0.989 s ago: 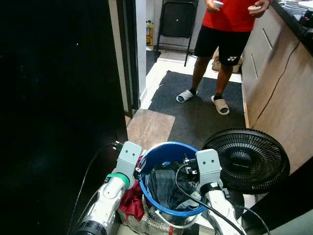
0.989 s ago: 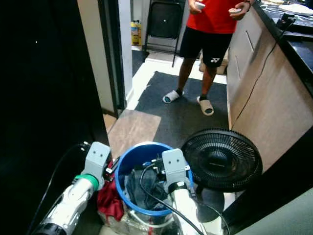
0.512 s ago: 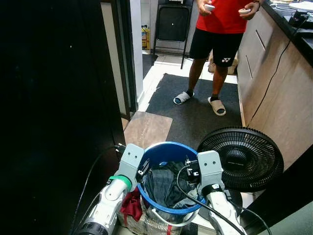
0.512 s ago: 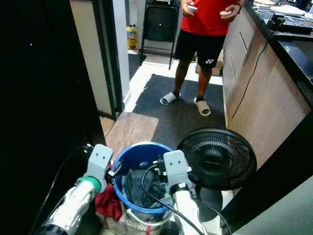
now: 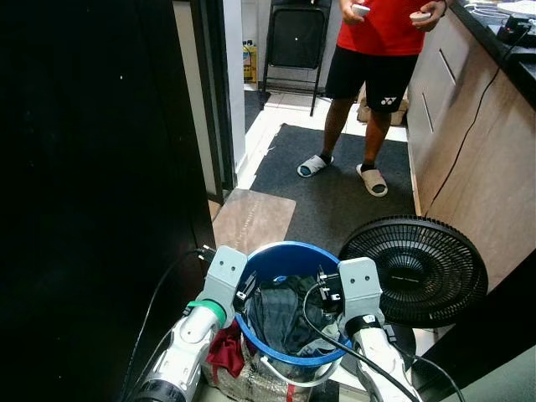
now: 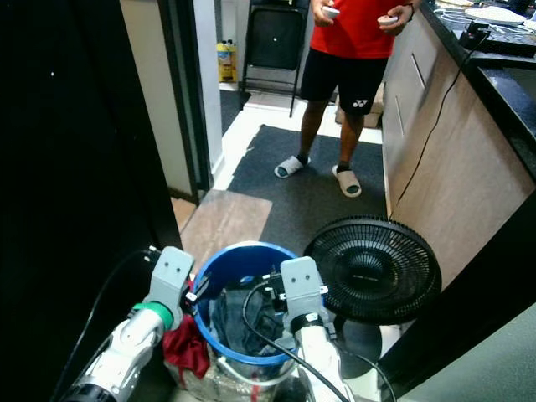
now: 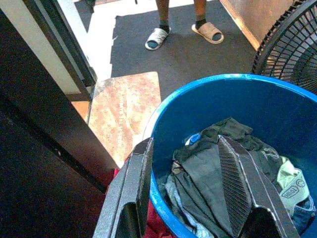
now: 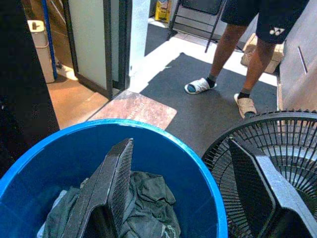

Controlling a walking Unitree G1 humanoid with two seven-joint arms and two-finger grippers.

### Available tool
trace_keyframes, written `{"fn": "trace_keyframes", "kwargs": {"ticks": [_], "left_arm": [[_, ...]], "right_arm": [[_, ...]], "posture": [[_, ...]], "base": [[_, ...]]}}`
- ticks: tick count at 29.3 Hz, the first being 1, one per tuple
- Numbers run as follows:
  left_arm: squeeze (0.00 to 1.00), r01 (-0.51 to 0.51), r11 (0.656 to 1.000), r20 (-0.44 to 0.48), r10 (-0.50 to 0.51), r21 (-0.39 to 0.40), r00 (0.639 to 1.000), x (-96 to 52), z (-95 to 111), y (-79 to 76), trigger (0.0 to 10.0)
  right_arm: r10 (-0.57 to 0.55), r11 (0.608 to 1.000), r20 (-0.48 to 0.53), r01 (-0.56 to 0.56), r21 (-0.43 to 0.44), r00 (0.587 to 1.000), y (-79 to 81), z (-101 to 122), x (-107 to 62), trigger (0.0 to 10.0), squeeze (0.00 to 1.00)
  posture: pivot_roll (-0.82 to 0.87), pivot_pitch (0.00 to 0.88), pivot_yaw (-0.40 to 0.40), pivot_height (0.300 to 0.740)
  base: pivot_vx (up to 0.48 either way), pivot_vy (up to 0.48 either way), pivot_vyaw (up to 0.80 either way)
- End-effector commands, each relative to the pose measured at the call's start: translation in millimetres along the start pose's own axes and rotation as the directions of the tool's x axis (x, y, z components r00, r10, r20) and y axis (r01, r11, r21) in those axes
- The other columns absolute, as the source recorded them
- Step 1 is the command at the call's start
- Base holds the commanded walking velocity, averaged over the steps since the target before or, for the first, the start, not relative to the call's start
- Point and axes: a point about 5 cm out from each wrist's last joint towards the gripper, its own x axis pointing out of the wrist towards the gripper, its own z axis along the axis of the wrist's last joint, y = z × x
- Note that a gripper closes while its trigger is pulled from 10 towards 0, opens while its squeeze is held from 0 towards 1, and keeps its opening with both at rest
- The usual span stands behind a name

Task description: Clothes washing

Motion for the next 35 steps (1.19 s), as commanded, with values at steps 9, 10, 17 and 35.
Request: {"fn": "trace_keyframes", "kwargs": {"ticks": [9,10,17,35], "left_arm": [[0.0,0.027,0.999,0.12,-0.031,0.04,0.992,-2.3,31,2.2,10.0],[0.0,0.022,0.998,0.166,-0.03,0.051,0.986,-4.0,45,7.7,10.0],[0.0,0.019,0.998,0.263,-0.033,0.058,0.964,-12.8,78,20.3,10.0],[0.0,0.09,0.995,0.275,-0.099,0.046,0.956,-31.9,100,4.4,10.0]], "right_arm": [[-0.031,0.998,0.127,0.038,-0.056,0.991,-14.1,30,-0.7,10.0,0.0],[-0.031,0.996,0.177,0.045,-0.078,0.984,-17.9,43,-1.9,10.0,0.0],[-0.034,0.994,0.284,0.061,-0.086,0.958,-22.4,75,-8.8,10.0,0.0],[-0.039,0.999,0.226,0.041,-0.007,0.973,-12.9,73,-23.1,10.0,0.0]], "posture": [[-0.07,0.023,0.093,0.645],[-0.07,0.025,0.095,0.64],[-0.07,0.038,0.103,0.62],[-0.05,0.065,0.118,0.561]], "base": [[0.0,0.0,0.0],[0.0,0.0,0.0],[0.0,0.0,0.0],[0.0,0.0,0.0]]}}
